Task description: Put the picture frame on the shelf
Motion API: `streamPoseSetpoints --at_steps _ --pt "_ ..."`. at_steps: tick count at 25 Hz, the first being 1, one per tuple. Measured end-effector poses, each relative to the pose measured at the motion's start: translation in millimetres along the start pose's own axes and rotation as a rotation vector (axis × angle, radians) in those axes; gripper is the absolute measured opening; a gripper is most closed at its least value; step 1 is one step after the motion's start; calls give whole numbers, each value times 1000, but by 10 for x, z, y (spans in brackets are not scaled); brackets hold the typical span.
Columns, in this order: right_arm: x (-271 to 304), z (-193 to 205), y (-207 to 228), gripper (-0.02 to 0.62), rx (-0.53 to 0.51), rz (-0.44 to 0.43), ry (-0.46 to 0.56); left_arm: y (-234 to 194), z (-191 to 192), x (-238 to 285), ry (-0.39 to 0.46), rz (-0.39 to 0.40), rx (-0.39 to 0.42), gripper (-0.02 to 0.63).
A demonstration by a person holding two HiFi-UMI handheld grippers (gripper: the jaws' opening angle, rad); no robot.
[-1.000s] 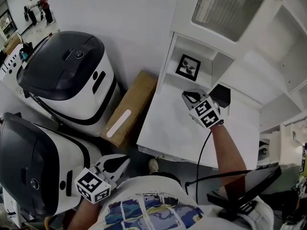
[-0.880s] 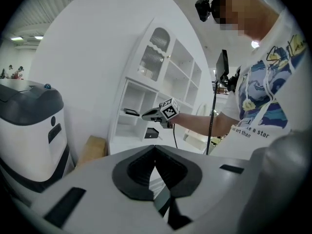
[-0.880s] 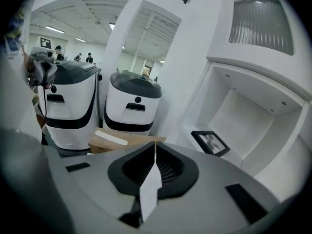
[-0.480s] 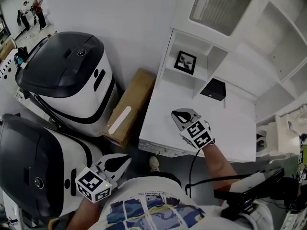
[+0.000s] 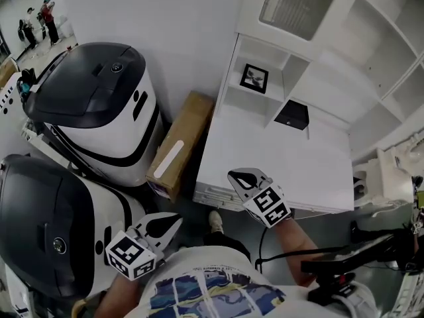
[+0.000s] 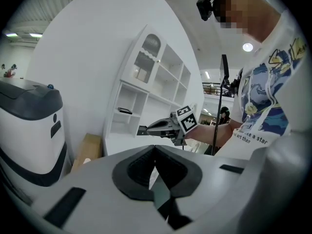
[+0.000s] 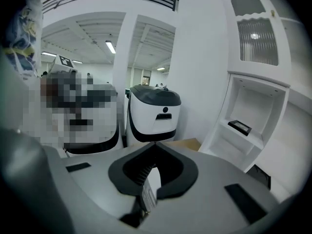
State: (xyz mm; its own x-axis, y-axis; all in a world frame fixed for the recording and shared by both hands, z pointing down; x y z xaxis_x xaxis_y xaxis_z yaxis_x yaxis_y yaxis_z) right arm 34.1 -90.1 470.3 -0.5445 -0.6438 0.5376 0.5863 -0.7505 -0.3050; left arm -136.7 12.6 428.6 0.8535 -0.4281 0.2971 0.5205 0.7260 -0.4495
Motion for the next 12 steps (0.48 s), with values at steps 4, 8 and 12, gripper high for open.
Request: streamPoseSetpoints --at_steps 4,8,12 --pt "-76 -16 -323 25 16 -9 8 47 72 -112 0 12 5 12" --pt "-142 -53 -603 25 20 -22 18 101 167 -196 -5 28 14 12" --pt "-224 -129 -815 25 23 -39 23 155 227 -254 -9 44 17 12"
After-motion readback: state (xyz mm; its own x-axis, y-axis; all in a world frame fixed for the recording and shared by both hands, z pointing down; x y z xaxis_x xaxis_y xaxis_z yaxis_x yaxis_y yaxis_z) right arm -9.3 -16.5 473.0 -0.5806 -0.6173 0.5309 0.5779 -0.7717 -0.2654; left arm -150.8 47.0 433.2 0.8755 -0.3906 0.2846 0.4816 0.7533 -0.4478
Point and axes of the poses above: the fingertips, and each gripper's own axes: x forward along the fingers, y to its right, z out of its underside, the point moved 2 cm from there along -x, backward along the fingers, and after that the axes turned 10 degrees about -x, right-handed, at the moved point
